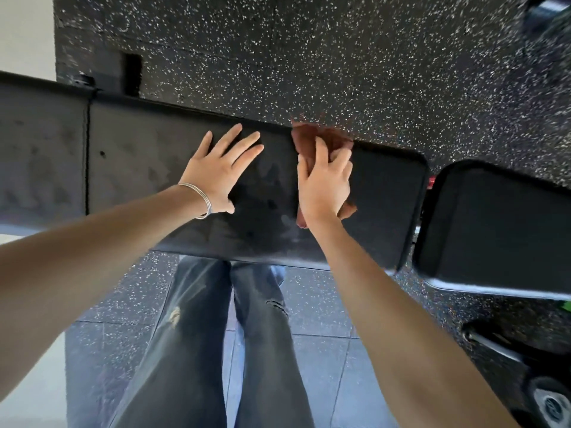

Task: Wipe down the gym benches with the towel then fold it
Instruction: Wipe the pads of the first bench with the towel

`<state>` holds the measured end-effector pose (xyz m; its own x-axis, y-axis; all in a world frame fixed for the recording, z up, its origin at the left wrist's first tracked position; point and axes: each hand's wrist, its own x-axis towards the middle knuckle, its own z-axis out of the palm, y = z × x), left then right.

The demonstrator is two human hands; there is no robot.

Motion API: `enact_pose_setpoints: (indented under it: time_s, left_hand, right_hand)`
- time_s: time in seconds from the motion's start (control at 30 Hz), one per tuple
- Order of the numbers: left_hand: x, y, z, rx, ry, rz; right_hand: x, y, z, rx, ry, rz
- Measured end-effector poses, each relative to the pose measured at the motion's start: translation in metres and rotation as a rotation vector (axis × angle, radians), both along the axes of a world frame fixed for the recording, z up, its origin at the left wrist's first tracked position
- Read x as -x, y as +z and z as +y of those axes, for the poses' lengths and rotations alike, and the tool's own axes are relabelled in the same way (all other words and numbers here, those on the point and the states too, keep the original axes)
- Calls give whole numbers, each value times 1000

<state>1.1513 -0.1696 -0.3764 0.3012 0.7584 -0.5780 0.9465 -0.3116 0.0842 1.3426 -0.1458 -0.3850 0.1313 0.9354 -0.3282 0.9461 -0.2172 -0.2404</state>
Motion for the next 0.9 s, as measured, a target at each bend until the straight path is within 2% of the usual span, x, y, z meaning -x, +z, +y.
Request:
enact_pose_setpoints:
  time_s: [0.07, 0.13, 0.27, 0.37, 0.43, 0.53, 0.63, 0.7, 0.8, 0.9]
  left_hand:
    - [-1, 1, 1, 1, -2, 13]
    - [-1, 2, 1, 11, -4, 24]
    - [0, -2, 0, 5, 5, 16]
    - [2, -2, -1, 2, 22, -1]
    - [0, 0, 1, 11, 31, -9]
    - [-5, 2, -3, 20, 49, -16]
    - [12, 3, -7, -3, 108, -26]
    - [41, 6, -7, -22, 136, -5]
    - [89, 9, -4, -7, 162, 40]
    - [103, 8, -2, 47, 131, 33]
  right_hand:
    - [-14, 1, 9, -7, 113, 0]
    - [-42, 0, 18, -27, 115, -40]
    - [-74, -7, 30, -44, -233, -63]
    - [-39, -10, 29, -53, -302, -85]
    - [-7, -8, 24, -43, -237, -68]
    - [23, -4, 13, 2, -21, -5]
    - [7, -1, 18, -35, 138, -7]
    - [-22, -4, 23, -65, 46, -77]
    - [-45, -7, 24, -68, -334, -99]
    - [-12, -8, 21, -74, -444, -106]
